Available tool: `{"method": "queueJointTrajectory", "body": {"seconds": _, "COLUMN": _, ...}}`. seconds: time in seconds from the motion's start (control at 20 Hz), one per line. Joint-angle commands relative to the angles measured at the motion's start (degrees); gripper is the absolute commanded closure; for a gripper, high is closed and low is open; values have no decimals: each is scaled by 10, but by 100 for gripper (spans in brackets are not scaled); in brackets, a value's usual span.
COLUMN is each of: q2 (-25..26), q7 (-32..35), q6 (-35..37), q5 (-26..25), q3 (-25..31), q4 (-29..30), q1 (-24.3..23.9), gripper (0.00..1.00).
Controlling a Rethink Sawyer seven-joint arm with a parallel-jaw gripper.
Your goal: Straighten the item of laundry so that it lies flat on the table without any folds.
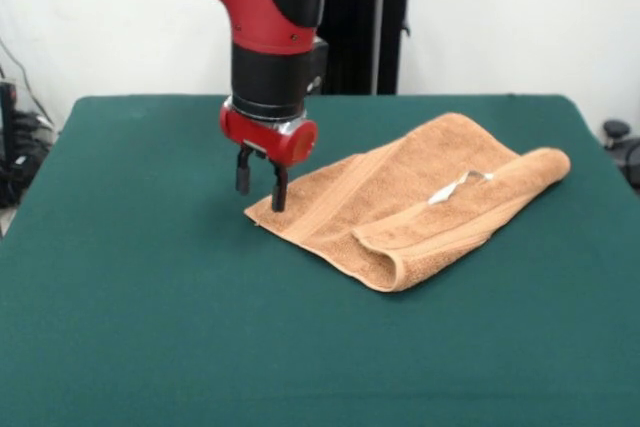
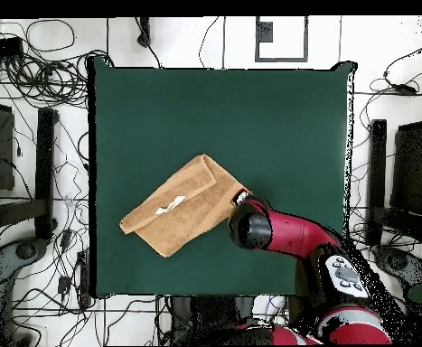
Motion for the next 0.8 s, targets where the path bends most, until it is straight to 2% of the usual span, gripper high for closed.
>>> {"method": "queueJointTrajectory", "body": {"seconds": 0.05, "q2": 23, "q7": 21, "q6": -16, "q5": -19, "q3": 73, "q4": -1, "q1": 40, "gripper": 0}}
{"method": "queueJointTrajectory", "body": {"seconds": 0.35, "q2": 34, "q7": -11, "q6": 25, "q5": -35, "q3": 56, "q4": -33, "q1": 72, "gripper": 0}}
{"method": "queueJointTrajectory", "body": {"seconds": 0.55, "q2": 36, "q7": -45, "q6": 92, "q5": -39, "q3": 77, "q4": -38, "q1": 54, "gripper": 0}}
{"method": "queueJointTrajectory", "body": {"seconds": 0.8, "q2": 46, "q7": -42, "q6": 119, "q5": -41, "q3": 68, "q4": -46, "q1": 56, "gripper": 0}}
